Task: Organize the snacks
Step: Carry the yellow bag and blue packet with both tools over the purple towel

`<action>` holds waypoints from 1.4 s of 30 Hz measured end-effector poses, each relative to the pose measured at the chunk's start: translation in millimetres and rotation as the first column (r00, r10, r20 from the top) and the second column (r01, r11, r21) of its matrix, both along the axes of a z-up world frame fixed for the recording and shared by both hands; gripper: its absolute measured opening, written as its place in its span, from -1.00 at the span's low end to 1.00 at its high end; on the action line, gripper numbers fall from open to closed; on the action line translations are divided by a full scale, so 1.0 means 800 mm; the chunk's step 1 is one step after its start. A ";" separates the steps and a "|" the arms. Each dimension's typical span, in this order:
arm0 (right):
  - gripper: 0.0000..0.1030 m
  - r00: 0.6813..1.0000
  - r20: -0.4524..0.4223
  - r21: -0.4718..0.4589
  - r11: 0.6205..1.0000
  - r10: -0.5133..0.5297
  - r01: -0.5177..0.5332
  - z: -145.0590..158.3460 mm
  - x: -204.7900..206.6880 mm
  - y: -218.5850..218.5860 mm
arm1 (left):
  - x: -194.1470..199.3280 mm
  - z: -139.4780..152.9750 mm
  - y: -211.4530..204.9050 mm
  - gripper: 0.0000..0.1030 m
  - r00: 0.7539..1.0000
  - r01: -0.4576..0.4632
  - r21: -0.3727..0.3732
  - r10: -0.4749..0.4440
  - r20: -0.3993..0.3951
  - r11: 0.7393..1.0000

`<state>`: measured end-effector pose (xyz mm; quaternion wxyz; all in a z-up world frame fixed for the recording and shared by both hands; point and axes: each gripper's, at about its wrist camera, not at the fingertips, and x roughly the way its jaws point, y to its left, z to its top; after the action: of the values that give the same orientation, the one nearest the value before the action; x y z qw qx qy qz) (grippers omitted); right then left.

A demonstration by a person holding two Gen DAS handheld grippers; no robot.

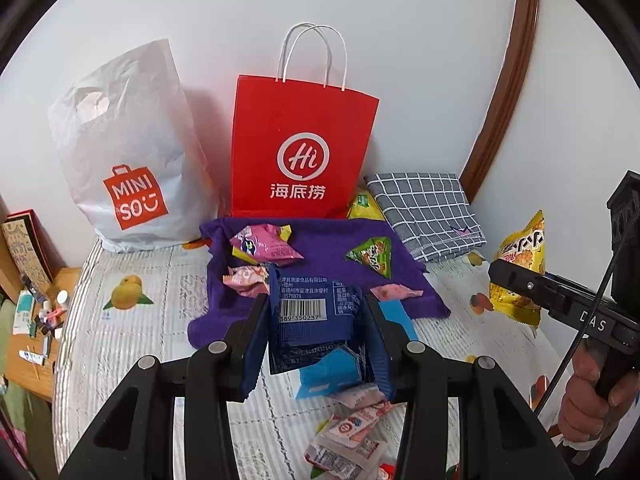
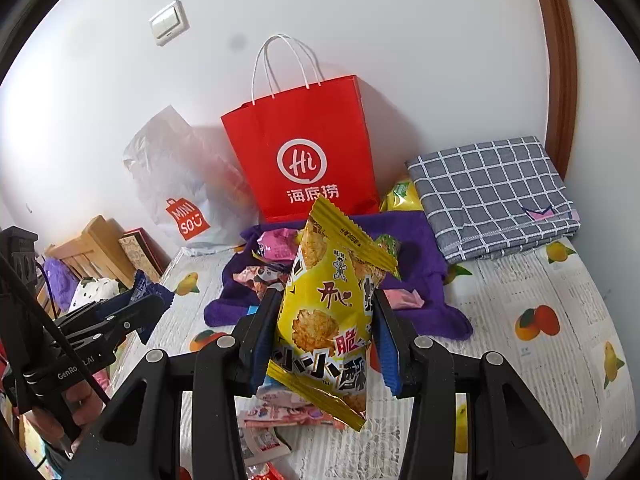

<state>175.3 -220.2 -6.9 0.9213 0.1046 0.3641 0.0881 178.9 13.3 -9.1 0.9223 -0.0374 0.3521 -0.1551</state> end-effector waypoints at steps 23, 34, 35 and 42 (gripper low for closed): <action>-0.15 0.998 0.012 -0.018 0.998 0.054 -0.054 0.008 0.083 0.020 | 0.063 0.014 -0.008 -0.17 1.000 -0.012 0.022 0.012 -0.008 1.000; -0.15 0.999 0.003 -0.048 0.998 0.047 -0.047 -0.005 0.121 0.013 | 0.090 0.009 -0.009 -0.17 1.000 -0.014 0.054 0.014 -0.009 0.998; -0.15 0.999 0.001 -0.051 0.998 0.048 -0.048 -0.008 0.123 0.013 | 0.093 0.007 -0.009 -0.17 1.000 -0.014 0.054 0.015 -0.011 0.998; -0.15 0.998 -0.020 -0.077 0.996 0.053 -0.055 -0.025 0.142 0.010 | 0.110 -0.003 -0.007 -0.17 1.000 -0.021 0.070 0.023 -0.018 0.997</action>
<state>289.0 -212.5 -27.2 0.9186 0.0598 0.3781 0.0980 267.1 7.7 -11.9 0.9213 -0.0107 0.3656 -0.1322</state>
